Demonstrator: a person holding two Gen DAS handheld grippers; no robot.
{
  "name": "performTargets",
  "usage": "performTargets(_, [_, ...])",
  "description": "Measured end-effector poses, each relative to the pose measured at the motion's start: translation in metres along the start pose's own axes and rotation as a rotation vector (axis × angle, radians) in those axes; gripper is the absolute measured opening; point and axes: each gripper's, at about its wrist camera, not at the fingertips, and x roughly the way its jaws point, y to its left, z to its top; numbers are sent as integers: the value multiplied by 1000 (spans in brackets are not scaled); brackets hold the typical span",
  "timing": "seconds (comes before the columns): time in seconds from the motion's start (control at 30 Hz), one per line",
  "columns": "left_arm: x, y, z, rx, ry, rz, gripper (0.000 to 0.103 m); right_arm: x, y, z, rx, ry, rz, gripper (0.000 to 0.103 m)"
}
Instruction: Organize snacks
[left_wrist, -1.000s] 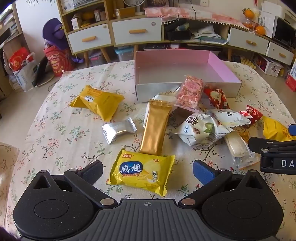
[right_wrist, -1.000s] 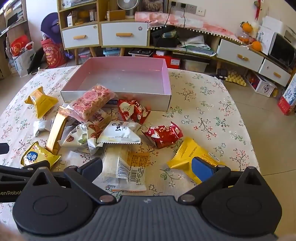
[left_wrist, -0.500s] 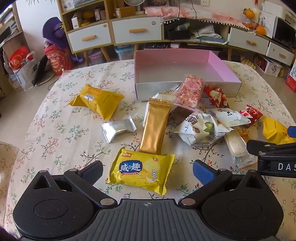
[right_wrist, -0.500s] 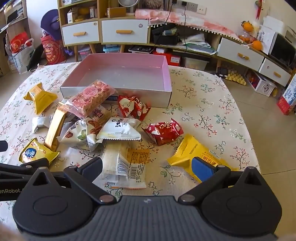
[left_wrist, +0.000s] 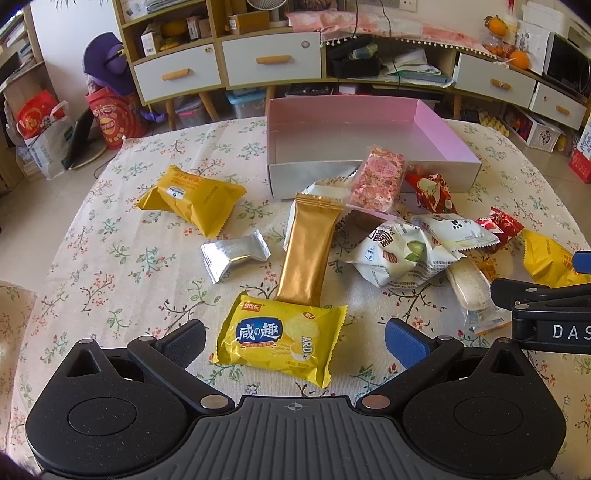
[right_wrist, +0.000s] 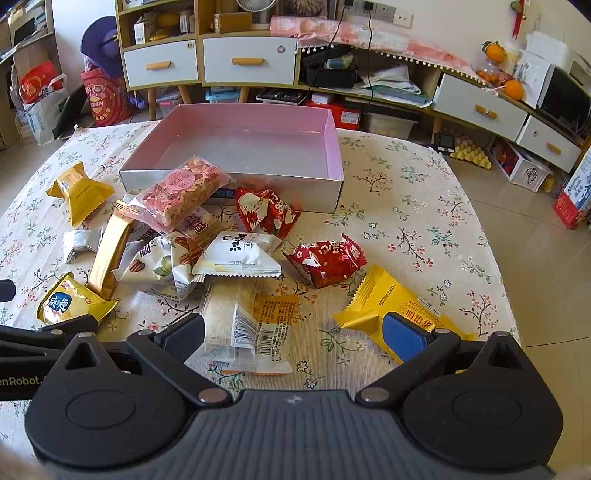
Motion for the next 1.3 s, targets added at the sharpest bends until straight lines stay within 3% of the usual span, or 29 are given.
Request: performTargets(1.3, [1, 0, 0, -1, 2, 2, 103, 1, 0, -3, -5, 10, -2, 103])
